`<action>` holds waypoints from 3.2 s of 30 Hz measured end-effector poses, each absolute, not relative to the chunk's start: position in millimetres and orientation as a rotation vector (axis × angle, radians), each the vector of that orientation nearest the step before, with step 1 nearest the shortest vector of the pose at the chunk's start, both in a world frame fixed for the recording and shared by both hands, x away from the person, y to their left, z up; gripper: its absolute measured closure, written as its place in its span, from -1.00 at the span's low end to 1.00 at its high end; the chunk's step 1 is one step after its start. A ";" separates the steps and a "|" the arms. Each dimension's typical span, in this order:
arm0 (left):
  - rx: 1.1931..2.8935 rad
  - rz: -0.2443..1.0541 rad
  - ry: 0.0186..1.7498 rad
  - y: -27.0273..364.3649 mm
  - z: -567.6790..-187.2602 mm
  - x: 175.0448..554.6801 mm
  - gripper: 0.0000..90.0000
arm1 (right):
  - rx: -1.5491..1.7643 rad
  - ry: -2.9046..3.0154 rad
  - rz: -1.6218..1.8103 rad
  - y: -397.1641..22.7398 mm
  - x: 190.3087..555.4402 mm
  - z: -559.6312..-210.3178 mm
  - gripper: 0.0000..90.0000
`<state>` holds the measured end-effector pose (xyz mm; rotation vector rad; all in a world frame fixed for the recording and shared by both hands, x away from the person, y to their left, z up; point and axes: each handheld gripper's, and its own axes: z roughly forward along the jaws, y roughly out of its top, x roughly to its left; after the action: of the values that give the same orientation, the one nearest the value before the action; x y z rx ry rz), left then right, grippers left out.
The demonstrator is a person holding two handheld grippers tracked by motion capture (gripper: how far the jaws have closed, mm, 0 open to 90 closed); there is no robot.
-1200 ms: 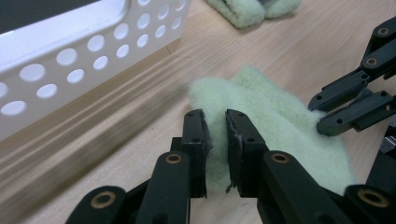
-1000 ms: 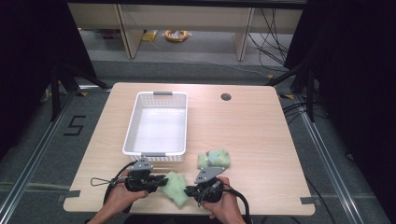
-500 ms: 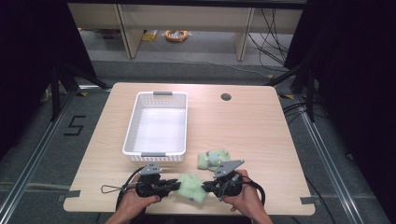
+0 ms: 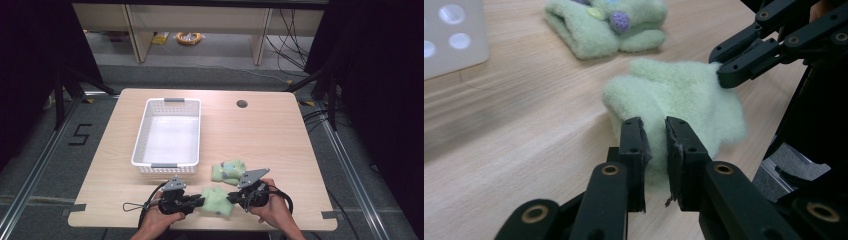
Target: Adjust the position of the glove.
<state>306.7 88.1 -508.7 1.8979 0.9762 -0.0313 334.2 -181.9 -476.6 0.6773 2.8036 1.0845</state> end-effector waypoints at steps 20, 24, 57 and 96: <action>1.903 0.021 0.988 86.7 -516.6 299.2 0.60 | 0.723 2.800 1.033 -182.6 339.9 -489.6 0.79; 1.921 0.058 0.989 89.1 -515.5 300.0 0.32 | 0.740 2.769 1.040 -182.8 340.8 -491.6 0.71; 1.983 0.183 0.939 99.7 -501.7 307.1 -0.34 | 0.875 2.533 1.087 -196.7 380.5 -473.3 0.21; 1.985 0.176 0.966 107.7 -499.8 312.9 -0.40 | 0.856 2.637 0.872 -180.9 409.6 -492.0 0.82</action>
<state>312.9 107.7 -499.8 1.9850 0.9660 0.1764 409.6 -180.9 -492.0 0.8556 2.6375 0.8720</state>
